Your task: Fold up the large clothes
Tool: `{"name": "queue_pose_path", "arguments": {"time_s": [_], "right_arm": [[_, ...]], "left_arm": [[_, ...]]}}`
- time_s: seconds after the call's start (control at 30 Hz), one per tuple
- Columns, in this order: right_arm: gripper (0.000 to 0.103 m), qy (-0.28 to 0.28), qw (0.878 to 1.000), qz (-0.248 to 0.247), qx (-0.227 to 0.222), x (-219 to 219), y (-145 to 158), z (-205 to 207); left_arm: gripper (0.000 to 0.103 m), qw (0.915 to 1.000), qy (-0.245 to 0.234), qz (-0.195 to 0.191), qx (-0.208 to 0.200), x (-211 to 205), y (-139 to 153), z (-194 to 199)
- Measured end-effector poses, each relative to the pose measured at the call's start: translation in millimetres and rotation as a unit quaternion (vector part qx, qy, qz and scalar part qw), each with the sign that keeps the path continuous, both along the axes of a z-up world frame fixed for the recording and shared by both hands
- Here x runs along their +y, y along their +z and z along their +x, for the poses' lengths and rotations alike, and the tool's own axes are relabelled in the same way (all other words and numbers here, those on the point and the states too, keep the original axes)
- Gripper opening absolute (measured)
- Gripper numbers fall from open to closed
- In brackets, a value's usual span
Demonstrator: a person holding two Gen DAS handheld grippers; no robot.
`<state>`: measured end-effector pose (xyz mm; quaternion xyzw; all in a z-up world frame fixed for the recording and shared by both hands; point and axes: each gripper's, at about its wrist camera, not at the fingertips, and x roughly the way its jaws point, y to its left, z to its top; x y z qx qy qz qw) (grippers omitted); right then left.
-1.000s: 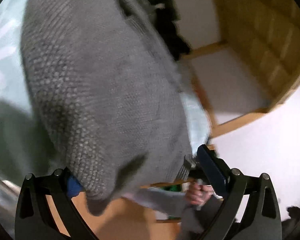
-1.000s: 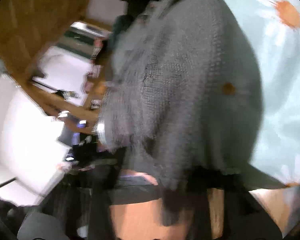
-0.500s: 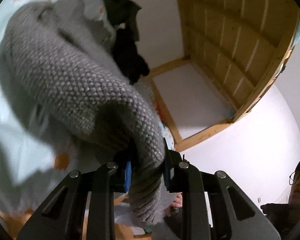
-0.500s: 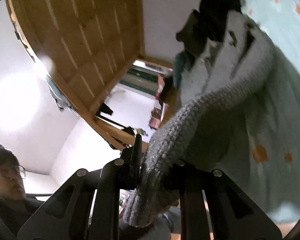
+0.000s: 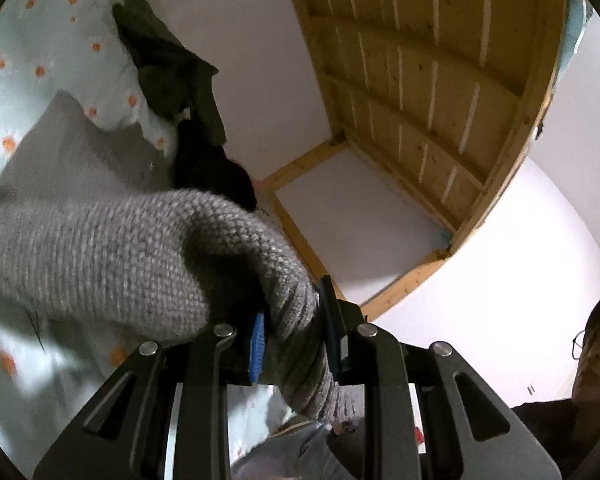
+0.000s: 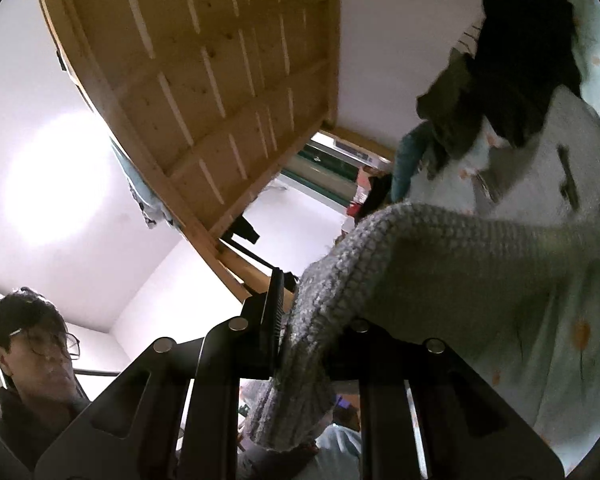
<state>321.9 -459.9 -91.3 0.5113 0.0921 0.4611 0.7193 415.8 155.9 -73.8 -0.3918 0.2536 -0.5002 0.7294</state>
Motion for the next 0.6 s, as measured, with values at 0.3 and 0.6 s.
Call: {"name": "queue_pose_path", "arguments": {"time_s": [0.3,0.6], "right_arm": [[0.017,-0.013,1.0,-0.003,0.011,-18.5,21.6,106.5],[0.017,-0.061,0.992,-0.019,0.106,-45.4,-4.0,234.0]], "left_arm": [[0.022,0.9977,0.019,0.065,0.005,-9.6,45.6,93.5],[0.022,0.9896,0.059,0.106,0.076,-9.6,24.5,224.6]]}}
